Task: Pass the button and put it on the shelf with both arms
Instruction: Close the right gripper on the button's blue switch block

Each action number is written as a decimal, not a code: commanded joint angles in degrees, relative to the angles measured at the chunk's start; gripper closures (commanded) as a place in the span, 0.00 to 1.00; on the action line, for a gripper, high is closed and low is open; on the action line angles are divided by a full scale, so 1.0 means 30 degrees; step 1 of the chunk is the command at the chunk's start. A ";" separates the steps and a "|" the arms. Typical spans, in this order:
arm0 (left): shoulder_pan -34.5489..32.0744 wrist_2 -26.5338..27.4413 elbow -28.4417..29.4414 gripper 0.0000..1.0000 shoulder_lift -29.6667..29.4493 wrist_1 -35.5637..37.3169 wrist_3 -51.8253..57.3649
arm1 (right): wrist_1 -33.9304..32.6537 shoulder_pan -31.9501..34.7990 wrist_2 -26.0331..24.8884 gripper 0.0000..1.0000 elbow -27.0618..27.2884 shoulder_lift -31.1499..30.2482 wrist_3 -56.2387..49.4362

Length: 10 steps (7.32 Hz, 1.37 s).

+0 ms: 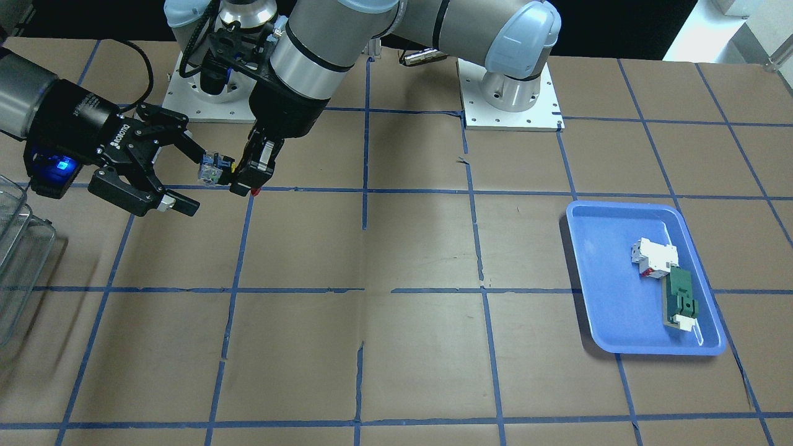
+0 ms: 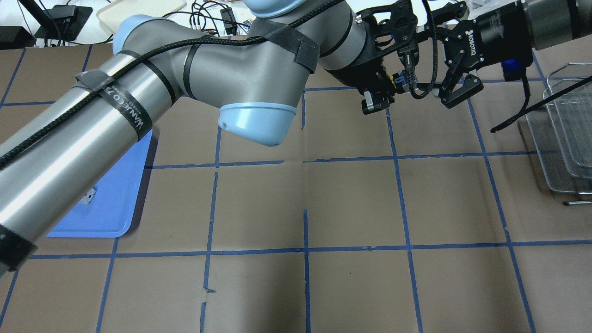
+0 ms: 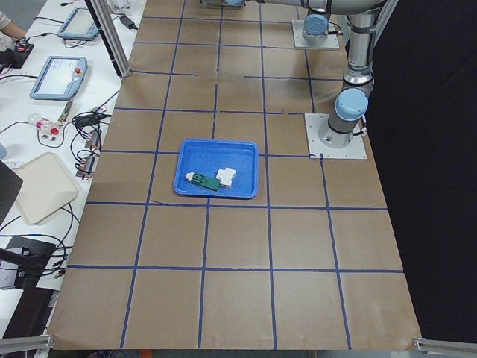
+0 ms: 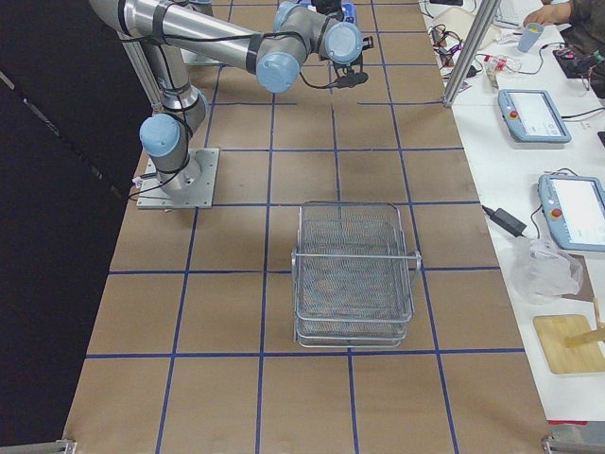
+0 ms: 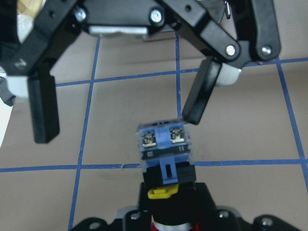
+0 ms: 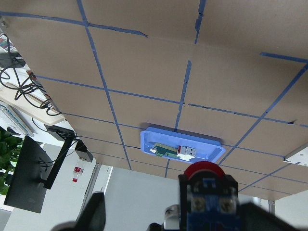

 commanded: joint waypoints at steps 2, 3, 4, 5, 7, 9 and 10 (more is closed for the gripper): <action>-0.0008 -0.0016 -0.0001 1.00 -0.0003 0.0052 -0.0019 | 0.0089 0.0005 -0.0075 0.00 0.0100 -0.0121 0.0594; -0.0008 -0.0016 -0.0001 1.00 -0.0003 0.0052 -0.0019 | 0.0408 0.0005 -0.0076 0.00 0.0100 -0.0150 0.0595; -0.0008 -0.0016 -0.0001 1.00 -0.0003 0.0052 -0.0019 | 0.0643 0.0005 -0.0076 0.00 0.0100 -0.0180 0.0595; 0.0050 -0.0016 -0.0001 1.00 -0.0032 0.0081 0.0010 | 0.0819 0.0005 -0.0076 0.00 0.0129 -0.0238 0.0624; 0.0108 -0.0016 -0.0001 1.00 -0.0033 0.0052 0.0039 | 0.1376 0.0005 -0.0192 0.00 0.0129 -0.0472 0.0624; 0.0109 -0.0016 -0.0030 1.00 -0.0033 0.0052 0.0010 | 0.1612 0.0034 -0.0193 0.00 0.0129 -0.0473 0.0624; 0.0109 -0.0016 -0.0001 1.00 -0.0033 0.0052 0.0039 | 0.1583 0.0034 -0.0222 0.00 0.0129 -0.0473 0.0595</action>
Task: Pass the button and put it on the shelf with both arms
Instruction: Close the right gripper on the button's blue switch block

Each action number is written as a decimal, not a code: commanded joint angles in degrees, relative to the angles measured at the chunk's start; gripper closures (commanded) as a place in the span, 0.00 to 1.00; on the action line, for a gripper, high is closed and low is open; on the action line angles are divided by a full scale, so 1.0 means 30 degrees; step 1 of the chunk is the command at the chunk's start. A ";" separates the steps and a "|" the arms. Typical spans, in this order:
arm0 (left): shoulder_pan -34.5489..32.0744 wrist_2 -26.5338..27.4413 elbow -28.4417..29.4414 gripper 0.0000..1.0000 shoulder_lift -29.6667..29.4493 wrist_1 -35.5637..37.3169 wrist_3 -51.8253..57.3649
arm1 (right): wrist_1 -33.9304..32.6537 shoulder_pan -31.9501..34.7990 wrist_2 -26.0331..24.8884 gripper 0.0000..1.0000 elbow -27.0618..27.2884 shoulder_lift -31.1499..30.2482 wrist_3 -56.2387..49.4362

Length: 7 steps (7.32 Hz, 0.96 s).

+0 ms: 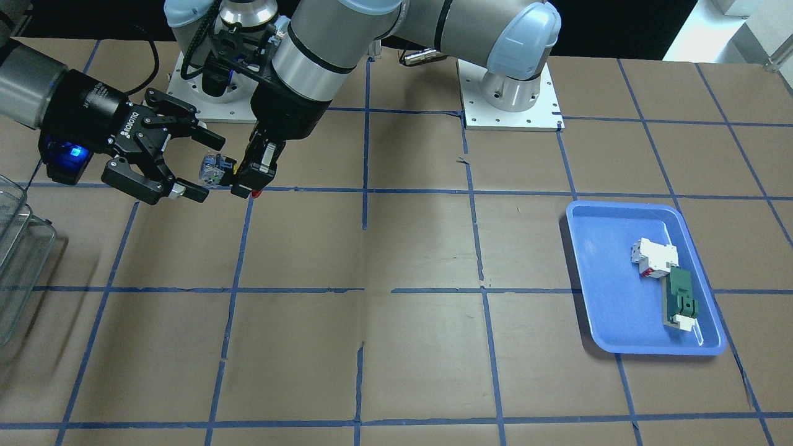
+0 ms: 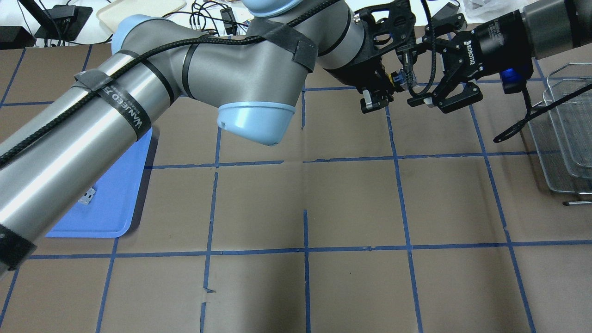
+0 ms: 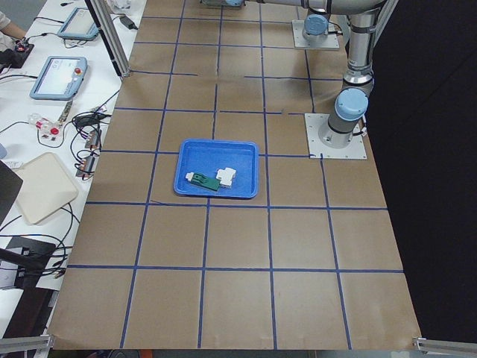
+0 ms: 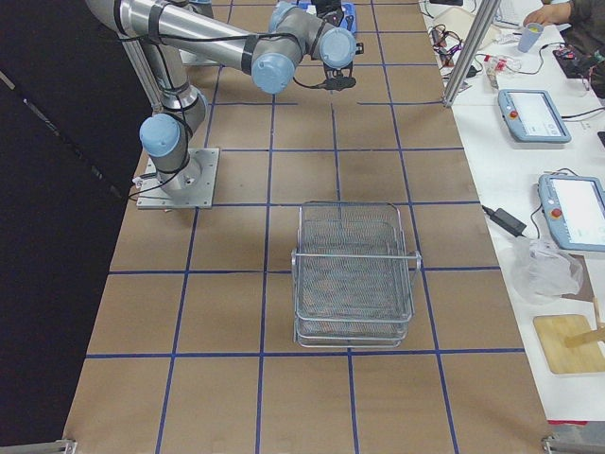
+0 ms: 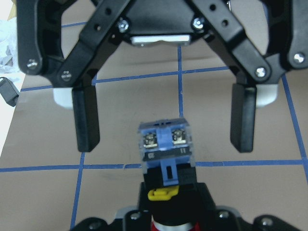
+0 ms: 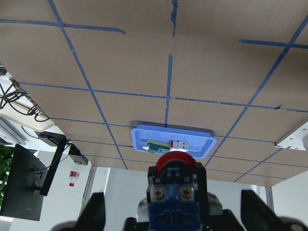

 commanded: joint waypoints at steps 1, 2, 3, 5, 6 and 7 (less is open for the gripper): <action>0.0004 0.0029 0.0040 1.00 0.0029 0.0028 0.0021 | -0.0086 0.0010 0.0003 0.00 0.0001 0.0024 -0.0074; 0.0033 0.0029 0.0041 1.00 0.0058 0.0028 0.0079 | -0.0087 0.0039 0.0032 0.00 0.0030 0.0053 -0.0074; 0.0033 0.0029 0.0041 1.00 0.0058 0.0028 0.0108 | -0.0087 0.0388 0.0119 0.00 0.0030 0.0111 0.0042; 0.0033 0.0029 0.0040 1.00 0.0029 0.0028 0.0079 | -0.0087 0.0713 0.0091 0.01 0.0030 0.0112 0.0043; 0.0033 0.0029 0.0041 1.00 0.0058 0.0028 0.0050 | -0.0058 0.0713 -0.0025 0.05 0.0030 0.0141 -0.0015; 0.0033 0.0029 0.0041 1.00 0.0058 0.0028 0.0050 | 0.0000 0.0713 -0.0084 0.11 0.0030 0.0170 -0.0190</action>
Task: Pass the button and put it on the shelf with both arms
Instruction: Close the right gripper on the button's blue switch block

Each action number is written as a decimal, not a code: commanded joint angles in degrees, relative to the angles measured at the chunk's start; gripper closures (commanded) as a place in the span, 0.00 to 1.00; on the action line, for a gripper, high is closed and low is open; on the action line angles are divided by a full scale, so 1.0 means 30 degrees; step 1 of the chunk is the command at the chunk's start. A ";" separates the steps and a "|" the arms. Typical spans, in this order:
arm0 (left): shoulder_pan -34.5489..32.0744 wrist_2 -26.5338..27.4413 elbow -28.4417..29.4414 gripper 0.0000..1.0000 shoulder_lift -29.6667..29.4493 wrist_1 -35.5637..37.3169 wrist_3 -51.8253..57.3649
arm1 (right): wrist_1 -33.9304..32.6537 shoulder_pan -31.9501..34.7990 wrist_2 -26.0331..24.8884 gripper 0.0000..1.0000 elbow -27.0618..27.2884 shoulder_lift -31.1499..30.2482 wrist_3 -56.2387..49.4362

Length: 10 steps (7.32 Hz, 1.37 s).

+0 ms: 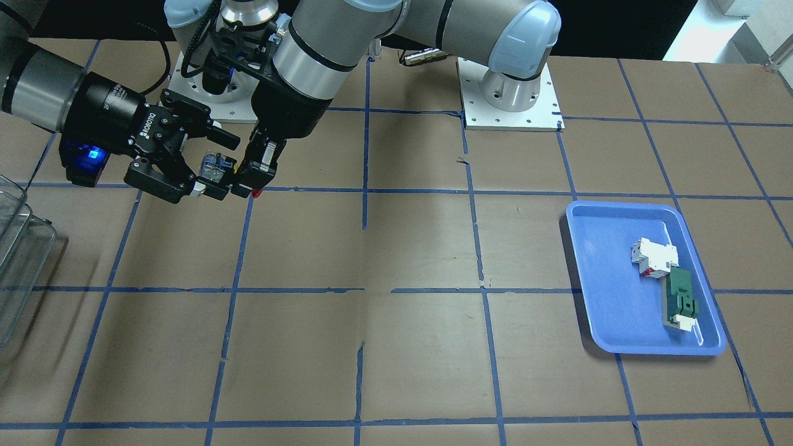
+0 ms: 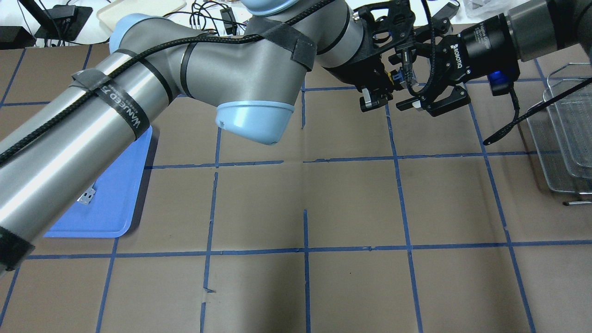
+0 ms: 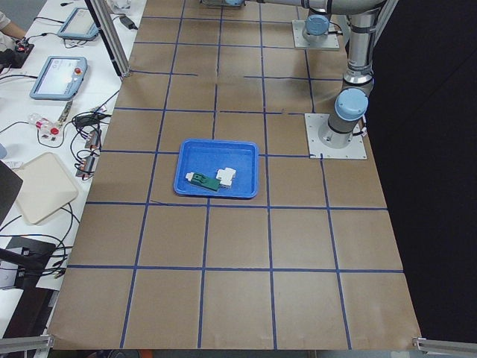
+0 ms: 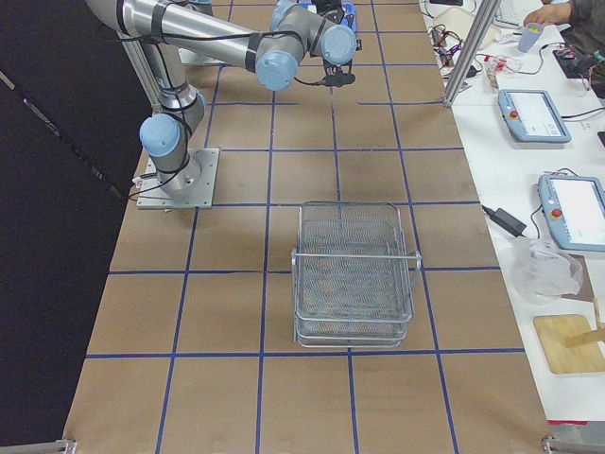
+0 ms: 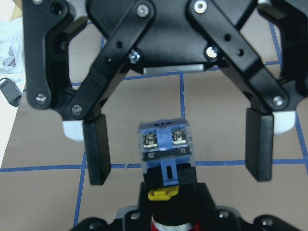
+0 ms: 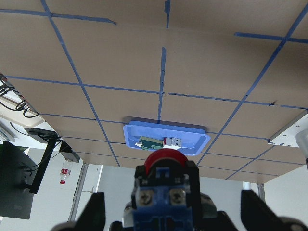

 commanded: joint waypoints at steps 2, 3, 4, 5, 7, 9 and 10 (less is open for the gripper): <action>-0.0028 -0.0029 -0.0256 1.00 0.0445 -0.0028 -0.0043 | 0.0057 0.0019 -0.0176 0.13 0.0001 0.0060 -0.0158; 0.0000 -0.0029 -0.0229 1.00 0.0448 -0.0029 -0.0043 | 0.0028 -0.0010 -0.0902 0.20 -0.0028 0.0031 -0.0216; 0.0001 -0.0029 -0.0200 1.00 0.0361 -0.0029 -0.0043 | 0.0028 -0.0010 -0.0996 0.33 -0.0029 -0.0027 -0.0245; 0.0001 0.0000 -0.0200 1.00 0.0331 -0.0029 -0.0043 | 0.0028 -0.0010 -0.0939 0.34 -0.0058 -0.0086 -0.0217; 0.0001 0.0000 -0.0171 1.00 0.0331 -0.0028 -0.0130 | 0.0057 -0.0039 -0.0880 0.33 -0.0087 -0.0116 -0.0071; 0.0001 0.0000 -0.0170 1.00 0.0331 0.0000 -0.0101 | 0.0086 -0.0039 -0.0821 0.27 -0.0233 -0.0116 0.0018; -0.0028 0.0000 -0.0199 1.00 0.0331 -0.0028 -0.0101 | 0.0086 -0.0039 -0.0821 0.21 -0.0263 -0.0116 0.0047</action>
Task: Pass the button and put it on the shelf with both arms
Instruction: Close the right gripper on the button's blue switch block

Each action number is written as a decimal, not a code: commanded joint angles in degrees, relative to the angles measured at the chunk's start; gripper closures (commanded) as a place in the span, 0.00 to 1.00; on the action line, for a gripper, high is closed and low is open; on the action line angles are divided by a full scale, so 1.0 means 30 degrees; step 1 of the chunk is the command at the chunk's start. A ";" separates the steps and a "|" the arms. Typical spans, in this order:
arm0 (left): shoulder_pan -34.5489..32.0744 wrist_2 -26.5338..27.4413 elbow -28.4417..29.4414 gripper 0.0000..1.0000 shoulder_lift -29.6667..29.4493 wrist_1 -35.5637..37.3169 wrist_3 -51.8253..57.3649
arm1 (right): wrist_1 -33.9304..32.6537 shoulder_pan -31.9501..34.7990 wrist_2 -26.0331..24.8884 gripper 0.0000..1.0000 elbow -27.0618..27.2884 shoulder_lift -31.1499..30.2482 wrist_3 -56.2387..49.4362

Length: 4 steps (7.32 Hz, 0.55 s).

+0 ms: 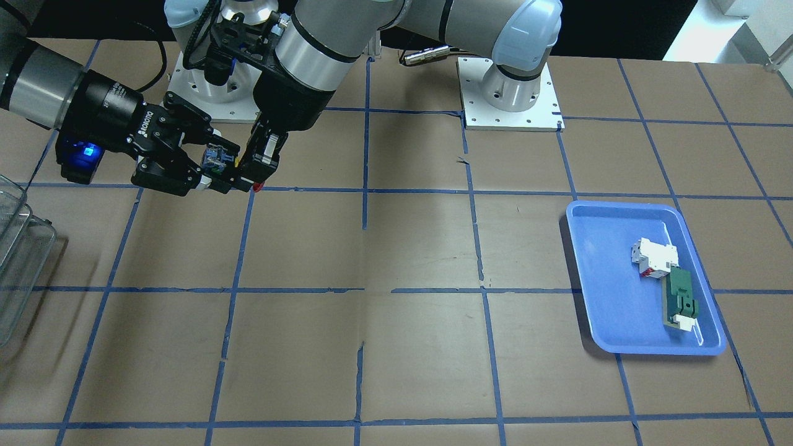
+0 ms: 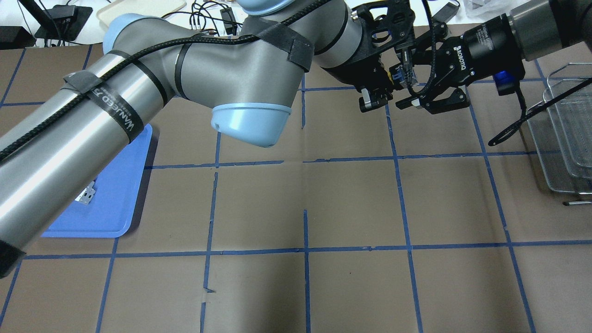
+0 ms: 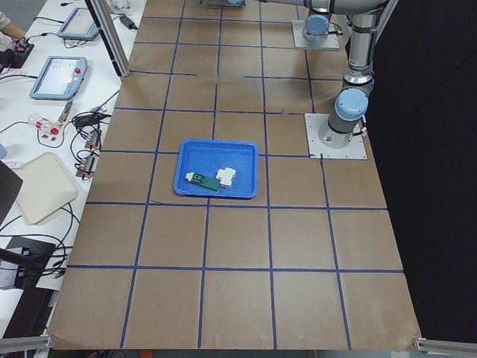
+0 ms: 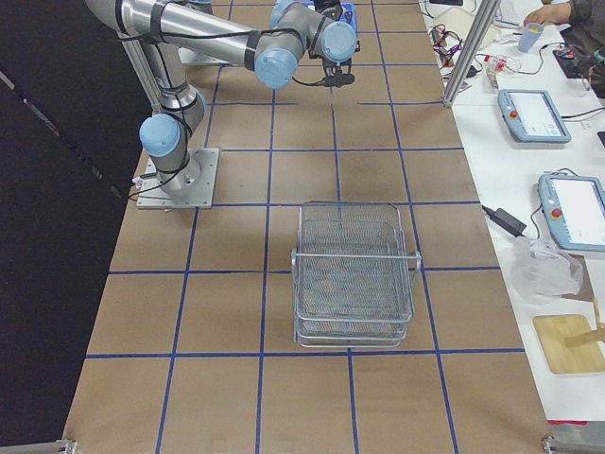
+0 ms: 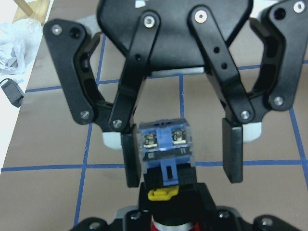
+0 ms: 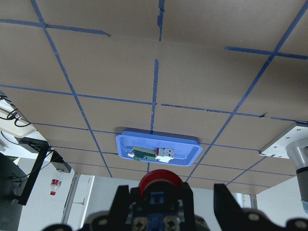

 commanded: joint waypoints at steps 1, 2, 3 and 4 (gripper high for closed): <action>-0.0025 0.0000 -0.0022 1.00 -0.0001 -0.0012 0.0059 | 0.0004 -0.0030 0.0009 0.20 -0.0125 -0.0031 0.0045; -0.0025 0.0000 0.0007 1.00 -0.0059 -0.0012 0.0030 | 0.0004 -0.0030 0.0009 0.20 -0.0068 -0.0119 0.0045; -0.0025 0.0000 -0.0021 1.00 -0.0001 0.0017 0.0030 | 0.0004 -0.0030 -0.0020 0.23 0.0020 -0.0149 0.0045; -0.0025 0.0029 -0.0080 1.00 0.0028 -0.0012 0.0001 | 0.0004 -0.0030 -0.0020 0.38 -0.0037 -0.0149 0.0045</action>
